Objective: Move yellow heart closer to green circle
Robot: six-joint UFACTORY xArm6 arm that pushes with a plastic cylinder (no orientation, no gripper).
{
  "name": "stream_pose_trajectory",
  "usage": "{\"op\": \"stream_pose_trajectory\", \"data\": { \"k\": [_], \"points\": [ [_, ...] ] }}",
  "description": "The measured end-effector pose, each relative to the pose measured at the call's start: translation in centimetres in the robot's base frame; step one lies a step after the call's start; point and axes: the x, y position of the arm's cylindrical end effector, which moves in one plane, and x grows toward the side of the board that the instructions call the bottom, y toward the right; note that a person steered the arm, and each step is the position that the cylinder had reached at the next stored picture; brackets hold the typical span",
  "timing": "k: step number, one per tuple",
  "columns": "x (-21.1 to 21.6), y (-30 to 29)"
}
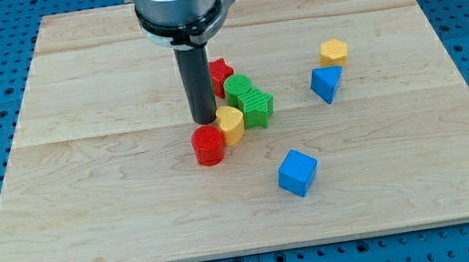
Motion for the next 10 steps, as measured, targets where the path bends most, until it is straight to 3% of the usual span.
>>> {"op": "stream_pose_trajectory", "data": {
  "k": [2,3,5,7,10],
  "points": [
    [-0.2,-2.0],
    [-0.2,-7.0],
    [5.8,-8.7],
    [11.6,-6.5],
    [10.1,0.9]
  ]
}}
